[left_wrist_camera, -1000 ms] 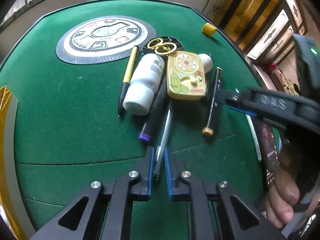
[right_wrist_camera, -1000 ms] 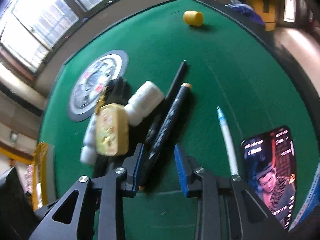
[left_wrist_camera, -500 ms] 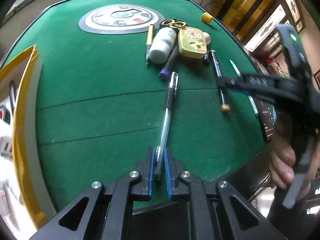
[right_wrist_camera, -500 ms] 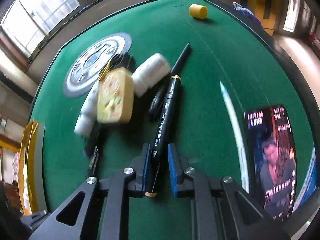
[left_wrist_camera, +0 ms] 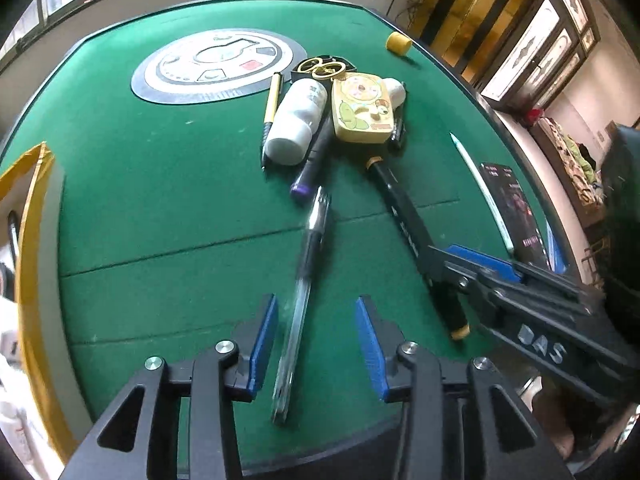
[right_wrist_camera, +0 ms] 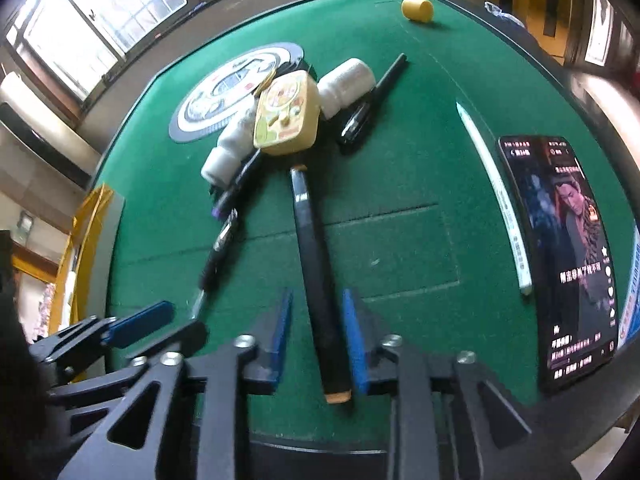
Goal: Organize rigid objects
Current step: 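Grasp a clear pen with the left tool while the right tool grasps a black marker, then carry the clear pen and black marker into the foam tray and release both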
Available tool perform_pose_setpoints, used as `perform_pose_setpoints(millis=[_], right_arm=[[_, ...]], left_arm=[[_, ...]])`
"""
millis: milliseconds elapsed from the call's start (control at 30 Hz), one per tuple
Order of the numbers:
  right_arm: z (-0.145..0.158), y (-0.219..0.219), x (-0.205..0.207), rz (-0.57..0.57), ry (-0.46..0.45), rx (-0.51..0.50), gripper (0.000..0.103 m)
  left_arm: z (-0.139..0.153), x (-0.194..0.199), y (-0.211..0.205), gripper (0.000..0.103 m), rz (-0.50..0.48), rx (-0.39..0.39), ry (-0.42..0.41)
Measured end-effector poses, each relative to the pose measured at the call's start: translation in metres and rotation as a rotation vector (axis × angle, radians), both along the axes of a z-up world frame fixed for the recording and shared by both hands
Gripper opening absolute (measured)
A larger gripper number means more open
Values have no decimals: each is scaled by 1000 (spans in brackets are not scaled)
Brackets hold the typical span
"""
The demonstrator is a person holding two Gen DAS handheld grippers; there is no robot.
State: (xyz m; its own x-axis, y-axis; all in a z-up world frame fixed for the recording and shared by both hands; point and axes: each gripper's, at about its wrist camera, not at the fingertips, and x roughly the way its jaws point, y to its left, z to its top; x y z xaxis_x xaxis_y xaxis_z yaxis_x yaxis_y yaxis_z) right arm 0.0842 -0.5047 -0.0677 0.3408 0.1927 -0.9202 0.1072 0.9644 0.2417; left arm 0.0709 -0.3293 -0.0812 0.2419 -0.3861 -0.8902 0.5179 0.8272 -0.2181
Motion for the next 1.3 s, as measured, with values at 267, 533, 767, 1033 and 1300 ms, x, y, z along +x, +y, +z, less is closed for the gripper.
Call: perform_pose_setpoints(millis=[267, 533, 767, 1033, 1300], right_arm=[[-5, 14, 1, 89, -30, -3, 28], [-4, 16, 0, 106, -42, -39, 15], [37, 35, -19, 186, -129, 57, 15], [75, 114, -34, 419, -177, 206, 15], [80, 189, -14, 551, -136, 264, 15]], left_arm=[[-5, 7, -3, 9, 36, 6, -18], [5, 9, 19, 7, 88, -167, 134], [46, -16, 73, 7, 174, -316, 142], [98, -37, 178, 7, 401, -330, 7], [101, -15, 267, 7, 590, -328, -21]])
